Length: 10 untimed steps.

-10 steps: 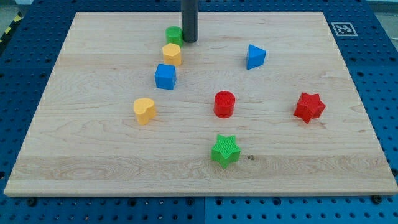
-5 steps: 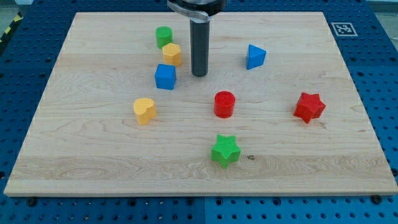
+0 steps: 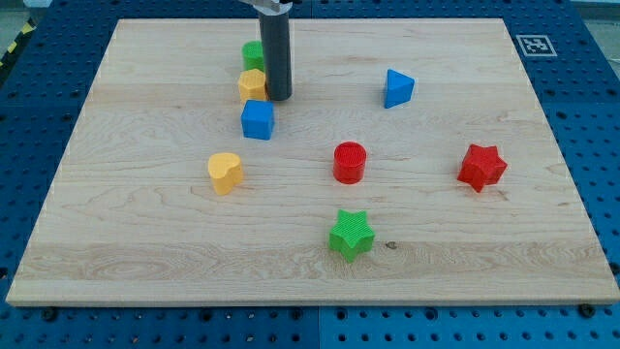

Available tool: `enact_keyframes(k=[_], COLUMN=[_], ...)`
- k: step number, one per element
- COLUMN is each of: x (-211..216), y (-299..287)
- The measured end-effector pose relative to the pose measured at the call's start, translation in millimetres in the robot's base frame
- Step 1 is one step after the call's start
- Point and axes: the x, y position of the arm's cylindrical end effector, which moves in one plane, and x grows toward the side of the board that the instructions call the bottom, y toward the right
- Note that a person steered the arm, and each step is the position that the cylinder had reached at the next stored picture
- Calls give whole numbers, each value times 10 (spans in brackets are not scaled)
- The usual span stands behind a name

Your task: Push the yellow heart bottom to the blue cube

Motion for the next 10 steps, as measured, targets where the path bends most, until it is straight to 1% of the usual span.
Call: enact_keyframes(k=[1,2,6,7,8,9,10], x=[196,572,1543,1595,1633,1678,1678], y=[70,294,343,163,-195,-333,-804])
